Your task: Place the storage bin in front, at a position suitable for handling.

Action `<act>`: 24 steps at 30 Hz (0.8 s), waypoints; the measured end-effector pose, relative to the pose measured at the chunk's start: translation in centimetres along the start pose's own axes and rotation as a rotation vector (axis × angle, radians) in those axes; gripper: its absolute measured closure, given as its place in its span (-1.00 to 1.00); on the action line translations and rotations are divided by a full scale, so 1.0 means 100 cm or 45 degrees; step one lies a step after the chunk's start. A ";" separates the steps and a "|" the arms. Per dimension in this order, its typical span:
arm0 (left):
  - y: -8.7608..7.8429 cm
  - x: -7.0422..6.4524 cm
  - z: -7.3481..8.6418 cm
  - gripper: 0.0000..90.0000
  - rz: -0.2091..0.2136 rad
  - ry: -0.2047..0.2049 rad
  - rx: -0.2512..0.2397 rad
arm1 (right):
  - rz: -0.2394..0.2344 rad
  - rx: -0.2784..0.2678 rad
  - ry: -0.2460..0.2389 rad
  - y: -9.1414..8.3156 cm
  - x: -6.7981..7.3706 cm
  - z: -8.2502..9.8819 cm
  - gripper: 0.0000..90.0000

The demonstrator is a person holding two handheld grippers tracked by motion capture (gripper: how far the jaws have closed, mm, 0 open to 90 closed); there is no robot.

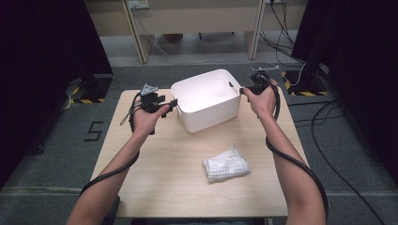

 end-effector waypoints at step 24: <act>0.005 -0.003 0.001 -0.14 0.032 -0.049 0.048 | 0.063 0.193 -0.028 0.001 0.030 0.009 0.71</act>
Point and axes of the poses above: each handheld gripper's, and its own axes: y roughly forward along the jaws, z roughly out of its underside, x roughly to its left, the point moved 2 cm from there along y, roughly forward along the jaws, and after that the axes turned 3 degrees about x, right-handed, at the moved point
